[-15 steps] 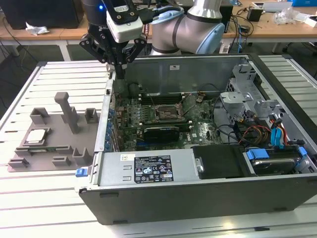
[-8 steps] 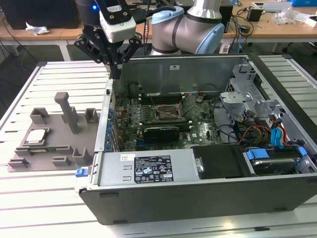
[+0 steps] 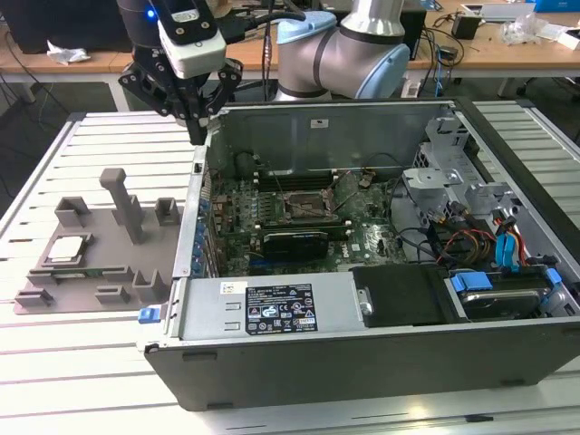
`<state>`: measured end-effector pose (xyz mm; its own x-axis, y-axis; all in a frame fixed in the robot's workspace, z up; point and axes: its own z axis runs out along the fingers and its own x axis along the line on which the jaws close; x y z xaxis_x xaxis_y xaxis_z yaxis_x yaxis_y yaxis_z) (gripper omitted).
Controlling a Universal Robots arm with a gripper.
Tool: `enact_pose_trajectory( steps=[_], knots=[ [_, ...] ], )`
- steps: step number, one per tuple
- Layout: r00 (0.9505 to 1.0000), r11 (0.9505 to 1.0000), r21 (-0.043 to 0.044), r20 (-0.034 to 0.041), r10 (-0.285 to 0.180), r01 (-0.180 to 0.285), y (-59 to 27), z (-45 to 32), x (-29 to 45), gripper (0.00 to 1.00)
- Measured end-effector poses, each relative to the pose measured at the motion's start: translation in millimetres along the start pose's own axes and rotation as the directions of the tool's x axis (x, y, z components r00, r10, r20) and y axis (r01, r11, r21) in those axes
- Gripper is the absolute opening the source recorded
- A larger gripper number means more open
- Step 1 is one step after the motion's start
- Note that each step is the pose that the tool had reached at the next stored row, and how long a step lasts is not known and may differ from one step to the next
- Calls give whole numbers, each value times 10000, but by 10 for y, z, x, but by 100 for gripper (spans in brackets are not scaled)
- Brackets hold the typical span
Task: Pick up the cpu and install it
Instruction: 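Reach for the cpu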
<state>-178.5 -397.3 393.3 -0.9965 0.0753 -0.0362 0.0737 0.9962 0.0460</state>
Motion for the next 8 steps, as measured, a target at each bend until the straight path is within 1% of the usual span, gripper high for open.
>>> enact_pose_trajectory(
  steps=[8],
  knots=[
    [10000, 10000, -4, 48, -2, 2, -9, 1, 135, 11]
  ],
)
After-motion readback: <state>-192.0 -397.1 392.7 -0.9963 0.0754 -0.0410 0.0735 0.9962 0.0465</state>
